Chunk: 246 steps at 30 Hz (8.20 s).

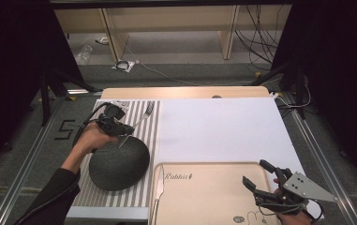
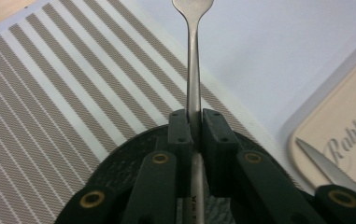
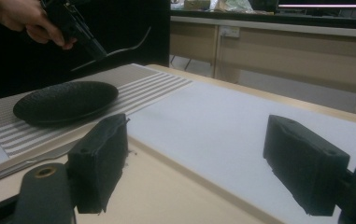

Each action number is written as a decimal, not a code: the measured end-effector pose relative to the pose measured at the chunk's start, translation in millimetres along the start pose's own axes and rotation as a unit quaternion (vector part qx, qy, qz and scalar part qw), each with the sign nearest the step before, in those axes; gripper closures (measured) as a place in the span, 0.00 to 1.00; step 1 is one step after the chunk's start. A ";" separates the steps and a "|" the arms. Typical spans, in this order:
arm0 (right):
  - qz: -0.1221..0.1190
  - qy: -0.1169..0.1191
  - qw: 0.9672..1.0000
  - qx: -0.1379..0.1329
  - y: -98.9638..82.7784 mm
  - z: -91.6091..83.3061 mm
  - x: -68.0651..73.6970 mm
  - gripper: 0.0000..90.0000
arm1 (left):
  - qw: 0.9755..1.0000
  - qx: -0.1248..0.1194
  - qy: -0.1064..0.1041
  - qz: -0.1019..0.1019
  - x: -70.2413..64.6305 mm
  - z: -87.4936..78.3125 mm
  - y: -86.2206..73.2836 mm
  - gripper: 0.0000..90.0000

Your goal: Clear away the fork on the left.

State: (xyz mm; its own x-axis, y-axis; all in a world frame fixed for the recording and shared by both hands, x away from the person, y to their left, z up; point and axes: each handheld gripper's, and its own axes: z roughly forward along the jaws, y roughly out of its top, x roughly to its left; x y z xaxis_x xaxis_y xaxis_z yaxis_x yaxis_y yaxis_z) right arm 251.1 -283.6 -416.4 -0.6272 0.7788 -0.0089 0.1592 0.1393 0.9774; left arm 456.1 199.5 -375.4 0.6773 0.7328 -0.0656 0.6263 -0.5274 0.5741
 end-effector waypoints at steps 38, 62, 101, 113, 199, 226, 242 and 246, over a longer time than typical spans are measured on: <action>-0.003 0.003 1.000 -0.002 1.2 -0.6 3.0 0.26 | 0.989 0.011 -0.143 0.041 -129.3 21.8 -50.7 0.91; -0.003 0.003 1.000 -0.001 1.1 -0.4 3.8 0.26 | 0.976 0.072 -0.195 0.063 -180.7 42.2 -64.7 0.91; -0.005 0.002 1.000 0.000 1.2 -0.3 4.3 0.26 | 0.957 0.165 -0.217 0.102 -221.2 72.2 -81.9 0.91; -0.005 0.003 1.000 -0.001 1.1 0.0 4.5 0.26 | 0.966 0.109 -0.193 0.133 -227.9 61.0 -74.8 0.52; -0.007 0.004 1.000 -0.001 1.4 -0.4 4.9 0.27 | 0.982 0.085 -0.083 0.144 -194.5 68.9 -81.2 0.99; -0.008 0.003 1.000 0.000 1.5 -0.5 4.7 0.27 | 0.993 0.014 -0.083 0.087 -176.8 31.6 -80.9 0.37; -0.008 0.004 1.000 -0.001 1.3 -0.6 4.8 0.27 | 0.996 -0.064 -0.062 0.000 -148.7 5.7 -90.0 0.19; -0.007 0.005 1.000 -0.001 1.2 -0.2 4.4 0.27 | 0.995 -0.073 -0.062 -0.028 -142.8 1.6 -92.0 0.18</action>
State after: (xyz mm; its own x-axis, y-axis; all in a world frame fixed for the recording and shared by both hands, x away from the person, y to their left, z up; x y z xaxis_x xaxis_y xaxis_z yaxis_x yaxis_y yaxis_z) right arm 248.4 -280.1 -415.3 -0.6366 0.7709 -0.0204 0.1491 0.1491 0.9775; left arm 302.4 142.7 -420.2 0.6914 0.6955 -0.1955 0.6072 -0.4129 0.6788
